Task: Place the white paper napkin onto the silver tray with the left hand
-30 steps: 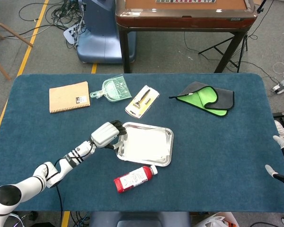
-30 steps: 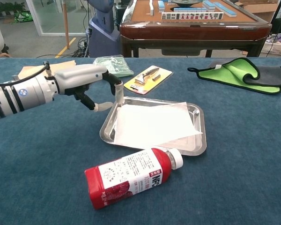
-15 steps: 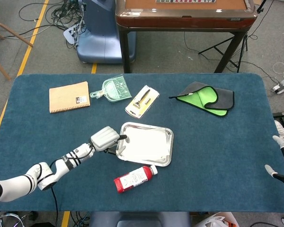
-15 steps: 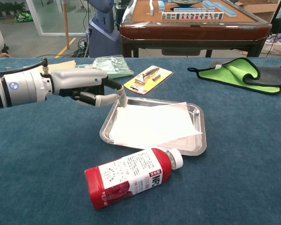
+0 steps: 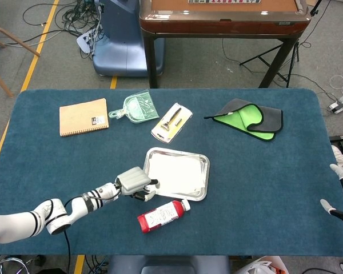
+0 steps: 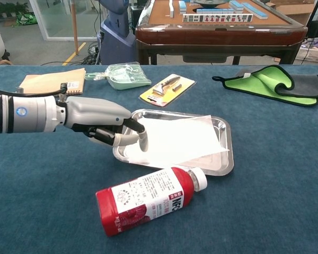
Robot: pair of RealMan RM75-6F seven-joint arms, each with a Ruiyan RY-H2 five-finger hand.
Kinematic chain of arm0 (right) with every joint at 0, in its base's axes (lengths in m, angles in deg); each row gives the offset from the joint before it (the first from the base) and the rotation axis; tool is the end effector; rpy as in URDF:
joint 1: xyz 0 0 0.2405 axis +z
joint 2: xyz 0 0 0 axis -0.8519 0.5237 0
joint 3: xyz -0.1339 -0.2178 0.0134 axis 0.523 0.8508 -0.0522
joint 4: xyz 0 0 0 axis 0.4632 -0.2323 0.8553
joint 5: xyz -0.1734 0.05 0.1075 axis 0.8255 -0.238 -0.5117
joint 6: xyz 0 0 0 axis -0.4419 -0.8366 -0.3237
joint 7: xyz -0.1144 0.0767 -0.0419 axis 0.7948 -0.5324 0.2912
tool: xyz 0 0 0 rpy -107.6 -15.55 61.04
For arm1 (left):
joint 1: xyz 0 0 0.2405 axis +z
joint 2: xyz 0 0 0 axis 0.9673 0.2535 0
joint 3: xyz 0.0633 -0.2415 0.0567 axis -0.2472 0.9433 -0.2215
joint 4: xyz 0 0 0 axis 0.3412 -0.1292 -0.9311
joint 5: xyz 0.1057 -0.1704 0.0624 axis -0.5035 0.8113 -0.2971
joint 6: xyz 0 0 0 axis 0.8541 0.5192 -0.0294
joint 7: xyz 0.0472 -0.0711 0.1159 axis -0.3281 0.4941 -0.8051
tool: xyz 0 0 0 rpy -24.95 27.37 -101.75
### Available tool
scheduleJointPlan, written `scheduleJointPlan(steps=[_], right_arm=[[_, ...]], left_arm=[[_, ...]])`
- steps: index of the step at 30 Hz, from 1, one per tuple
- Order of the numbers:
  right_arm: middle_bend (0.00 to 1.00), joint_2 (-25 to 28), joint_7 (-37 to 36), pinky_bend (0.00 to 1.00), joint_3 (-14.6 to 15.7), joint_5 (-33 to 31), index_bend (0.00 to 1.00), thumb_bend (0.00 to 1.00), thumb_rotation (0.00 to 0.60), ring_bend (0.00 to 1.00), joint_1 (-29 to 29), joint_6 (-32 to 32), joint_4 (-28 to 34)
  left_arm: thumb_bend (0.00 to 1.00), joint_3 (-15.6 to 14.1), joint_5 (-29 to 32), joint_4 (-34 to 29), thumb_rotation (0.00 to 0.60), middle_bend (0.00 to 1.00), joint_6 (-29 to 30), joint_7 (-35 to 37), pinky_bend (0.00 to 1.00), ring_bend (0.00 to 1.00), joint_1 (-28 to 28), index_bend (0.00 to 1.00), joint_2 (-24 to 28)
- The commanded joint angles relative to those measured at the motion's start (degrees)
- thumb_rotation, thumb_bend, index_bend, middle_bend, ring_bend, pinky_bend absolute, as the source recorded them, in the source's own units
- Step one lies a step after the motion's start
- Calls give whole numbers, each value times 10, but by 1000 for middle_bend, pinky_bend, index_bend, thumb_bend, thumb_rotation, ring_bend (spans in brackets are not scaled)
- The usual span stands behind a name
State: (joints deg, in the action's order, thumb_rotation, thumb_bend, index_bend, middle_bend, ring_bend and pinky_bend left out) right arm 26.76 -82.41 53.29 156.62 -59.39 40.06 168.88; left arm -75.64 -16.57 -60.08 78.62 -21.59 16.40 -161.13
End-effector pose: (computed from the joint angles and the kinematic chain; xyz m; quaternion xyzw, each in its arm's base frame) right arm -0.3240 -0.1573 0.2009 0.5529 -0.3475 0.3582 0.6673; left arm -0.1138 0.3450 -0.0376 -0.8863 -0.2918 -0.3048 0.1909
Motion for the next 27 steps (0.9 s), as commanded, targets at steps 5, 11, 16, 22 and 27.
scheduleJointPlan(steps=[5,11,16,22,27], right_arm=[[258,0,-4,143,0,-1,203,50,600,139,-1,1,-3],[258,-1,-8,143,-1,-1,203,51,600,139,-2,0,-7],[258,-2,-10,143,-1,-2,203,50,600,139,-2,1,-9],[258,-3,-11,143,-1,-2,203,50,600,139,-2,1,-10],[258,-3,-11,143,-1,-1,203,50,600,139,-4,4,-10]], left_arm=[[479,6,15,-14,44,1000,-14,-30,1000,1000,-2,289,-2],[479,7,29,-18,45,1000,-33,-57,1000,1000,-4,290,-5],[479,9,39,-16,45,1000,-43,-74,1000,1000,-4,293,-6],[479,11,51,-9,43,1000,-54,-90,1000,1000,-4,294,-9],[479,12,58,0,45,1000,-60,-104,1000,1000,-4,295,-13]])
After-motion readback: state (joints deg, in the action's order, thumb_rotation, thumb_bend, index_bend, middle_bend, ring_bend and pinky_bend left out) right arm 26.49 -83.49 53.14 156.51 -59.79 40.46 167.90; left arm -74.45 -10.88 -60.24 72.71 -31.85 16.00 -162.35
